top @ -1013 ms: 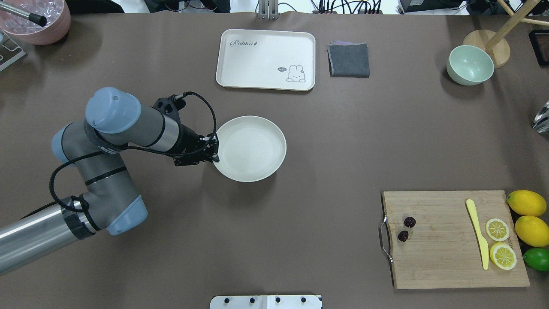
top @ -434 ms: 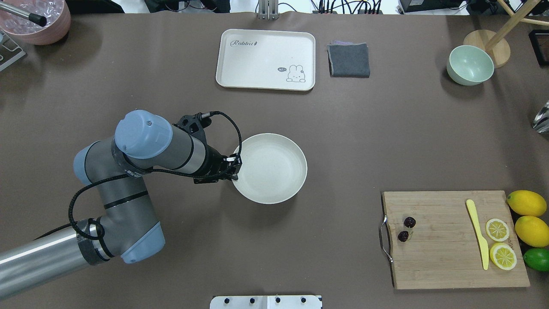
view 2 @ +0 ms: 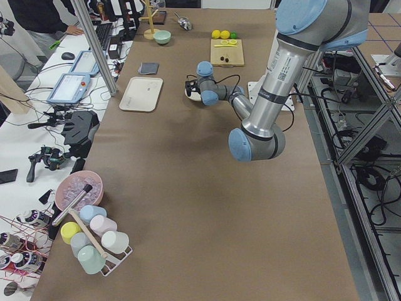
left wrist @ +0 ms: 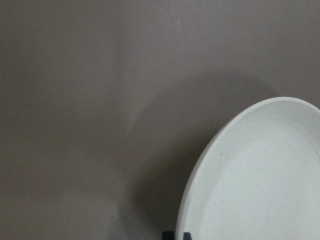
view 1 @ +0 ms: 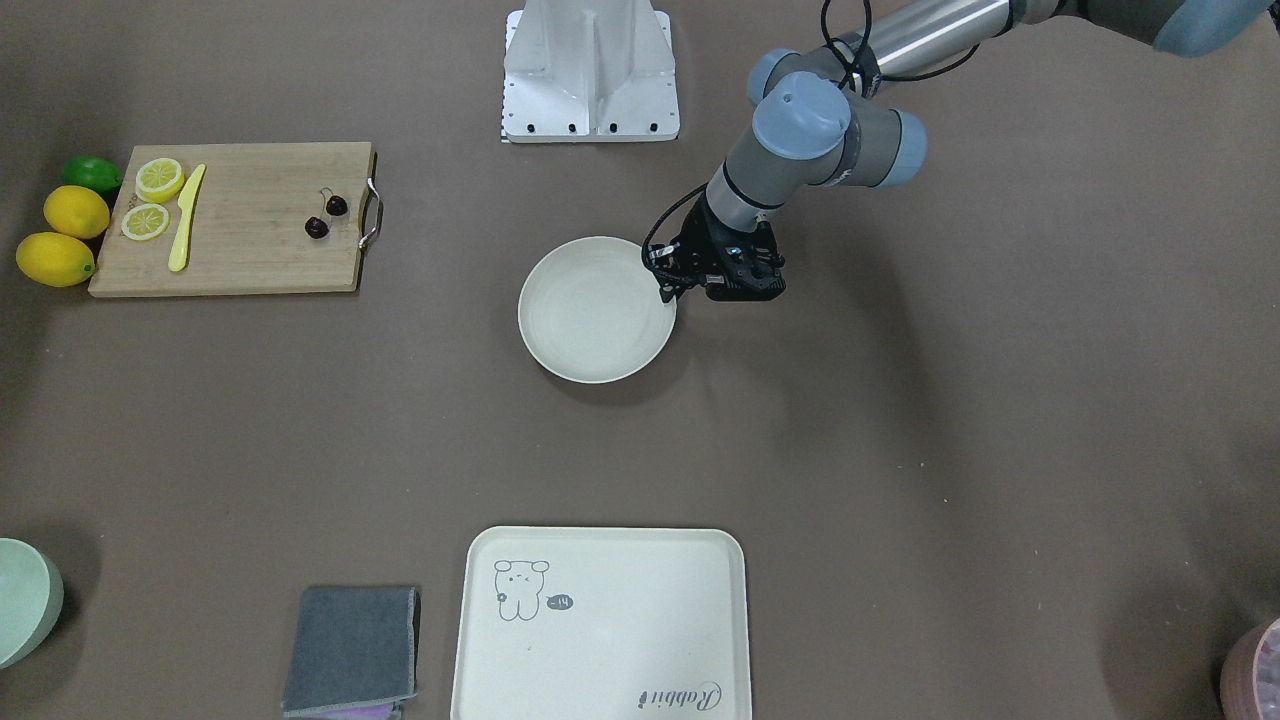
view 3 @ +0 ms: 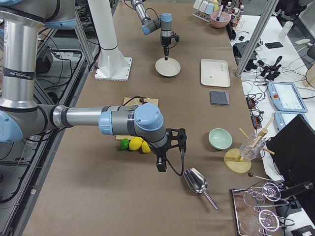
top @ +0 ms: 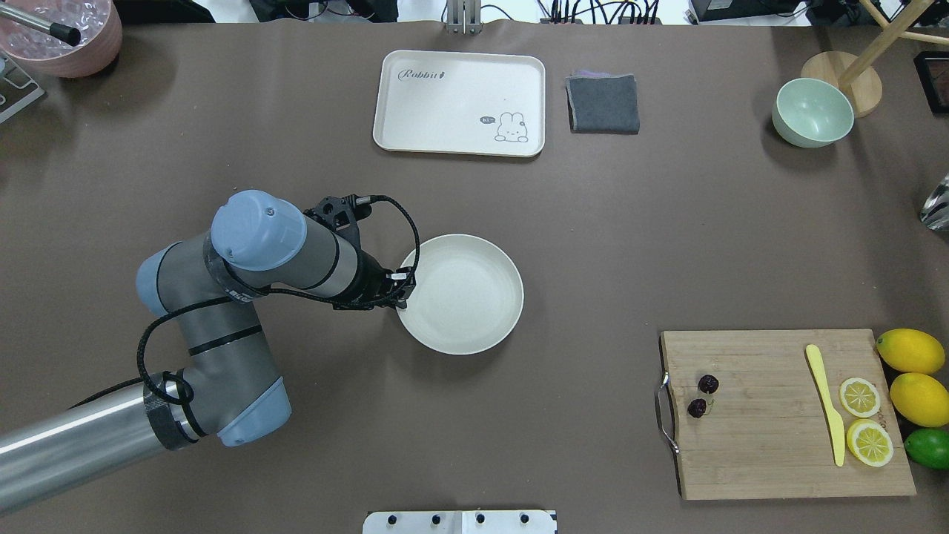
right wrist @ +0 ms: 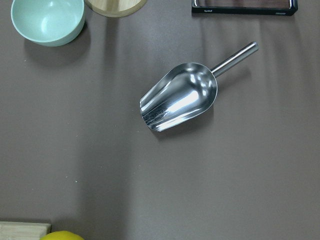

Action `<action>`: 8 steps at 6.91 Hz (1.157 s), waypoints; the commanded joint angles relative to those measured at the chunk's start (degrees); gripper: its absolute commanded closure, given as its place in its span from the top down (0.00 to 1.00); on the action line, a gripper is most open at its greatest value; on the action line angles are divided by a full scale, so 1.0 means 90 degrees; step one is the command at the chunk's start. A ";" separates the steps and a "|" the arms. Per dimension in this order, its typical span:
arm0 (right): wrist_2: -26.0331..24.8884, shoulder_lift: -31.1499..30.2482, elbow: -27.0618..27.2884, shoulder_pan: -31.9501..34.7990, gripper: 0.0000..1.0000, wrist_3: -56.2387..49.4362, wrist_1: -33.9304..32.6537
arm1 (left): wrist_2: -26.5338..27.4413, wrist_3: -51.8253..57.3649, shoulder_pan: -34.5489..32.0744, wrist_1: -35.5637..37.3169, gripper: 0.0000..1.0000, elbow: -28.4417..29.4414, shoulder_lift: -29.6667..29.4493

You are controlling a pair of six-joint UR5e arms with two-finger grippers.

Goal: Place red cherry on plate

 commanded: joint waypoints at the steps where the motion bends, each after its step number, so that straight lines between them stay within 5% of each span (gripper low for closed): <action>1: -0.0004 -0.0023 0.0000 0.0000 1.00 0.0000 0.0008 | 0.0001 0.0203 -0.0134 -0.0030 0.51 0.0310 -0.0199; 2: -0.0014 -0.0014 -0.0010 0.0010 1.00 0.0000 0.0008 | 0.0001 0.0533 -0.0193 -0.0011 0.88 0.0370 -0.0219; 3: -0.0014 -0.0014 -0.0010 0.0001 1.00 0.0000 -0.0002 | -0.0067 0.0575 -0.0358 0.0008 0.98 0.0351 -0.0200; 4: -0.0004 0.0006 -0.0010 0.0010 1.00 0.0010 -0.0002 | -0.0580 0.0585 -0.0853 0.0028 0.98 0.0196 -0.0016; 6: 0.0083 0.0016 0.0039 0.0010 1.00 0.0020 -0.0021 | -0.2355 0.1546 -0.2413 0.0038 0.98 -0.0952 0.1423; 8: 0.0006 0.0026 -0.0049 0.0010 1.00 0.0010 -0.0002 | -0.3490 0.3698 -0.3829 0.0038 0.98 -0.1231 0.2821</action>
